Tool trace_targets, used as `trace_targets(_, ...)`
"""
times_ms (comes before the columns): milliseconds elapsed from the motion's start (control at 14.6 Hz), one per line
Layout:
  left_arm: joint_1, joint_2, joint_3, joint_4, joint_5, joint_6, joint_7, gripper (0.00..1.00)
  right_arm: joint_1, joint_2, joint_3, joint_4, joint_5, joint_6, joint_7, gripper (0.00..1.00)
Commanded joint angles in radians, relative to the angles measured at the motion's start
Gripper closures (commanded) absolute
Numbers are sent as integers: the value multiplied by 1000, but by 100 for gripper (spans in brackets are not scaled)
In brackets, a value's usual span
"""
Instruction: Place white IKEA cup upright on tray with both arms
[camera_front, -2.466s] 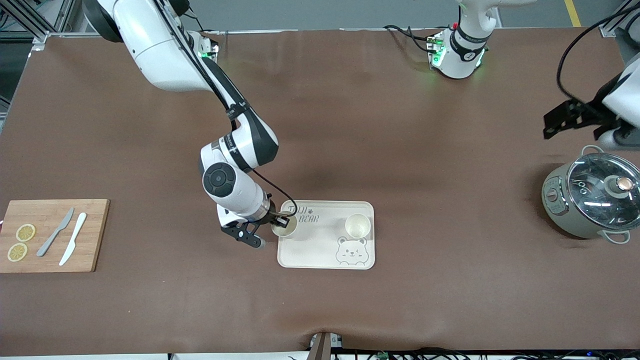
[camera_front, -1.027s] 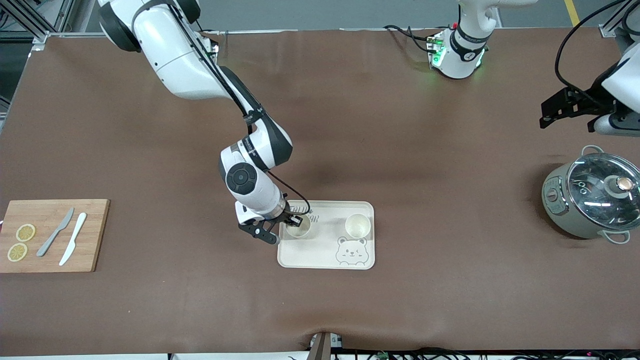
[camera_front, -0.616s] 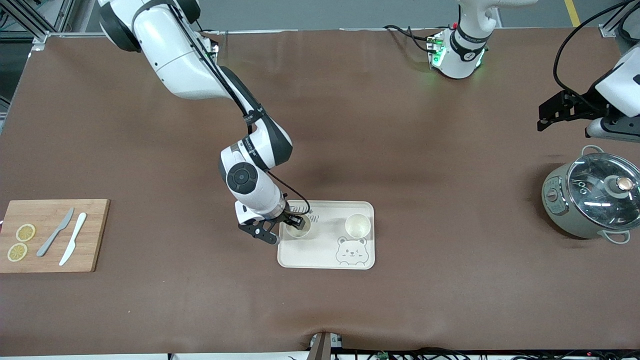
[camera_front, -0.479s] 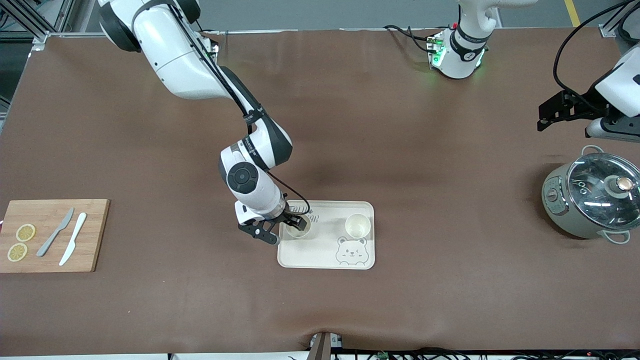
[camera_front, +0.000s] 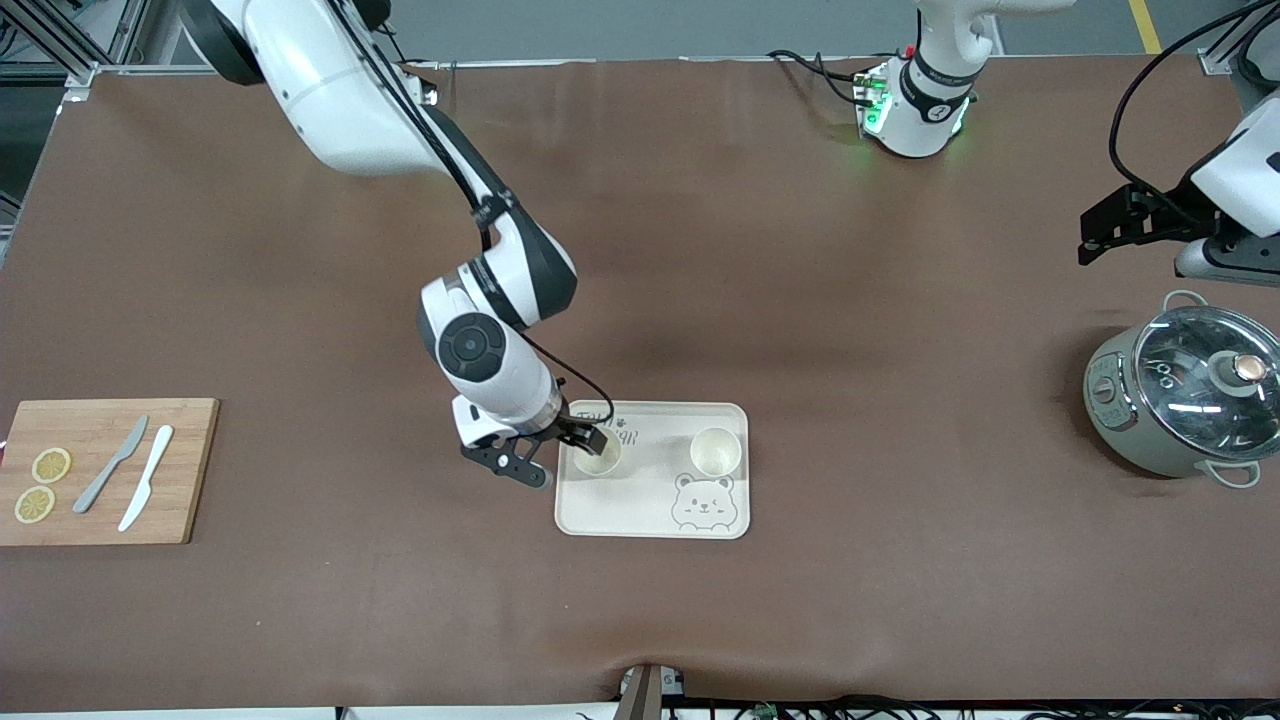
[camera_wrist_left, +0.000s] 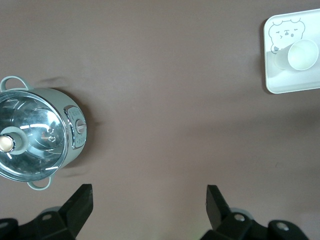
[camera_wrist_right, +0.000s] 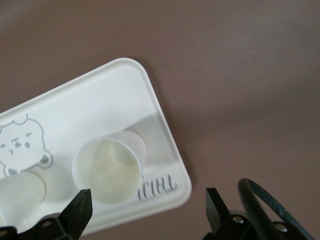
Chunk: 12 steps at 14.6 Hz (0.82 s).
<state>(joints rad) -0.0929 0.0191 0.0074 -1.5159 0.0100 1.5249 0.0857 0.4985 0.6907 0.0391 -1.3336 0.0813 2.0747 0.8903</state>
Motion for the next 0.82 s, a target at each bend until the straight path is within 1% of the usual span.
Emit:
trace_targets(0,-7,-4,9,-4,18,9,19,0,-34,-221,10,-53,-3,-248,-59,0)
trace_targets(205,-4,1,9,-1,21,11,2,0,-92,-431,11,-111,6,-479,-177,0)
trace_targets(342,-8,1,8,0,24,11,0,0,-155,-555,10,-166,6,-577,-293,0)
trace_targets(411,-8,1,8,0,27,11,0,0,-191,-615,8,-205,5,-597,-370,0)
trace_targets(548,-8,1,5,3,24,11,-3,0,-298,-730,7,-297,5,-604,-566,0)
trace_targets(616,-8,1,5,3,19,11,-3,0,-354,-762,7,-321,3,-604,-655,0)
trace_targets(753,-7,1,5,3,16,9,-3,0,-441,-787,7,-329,-5,-620,-775,0)
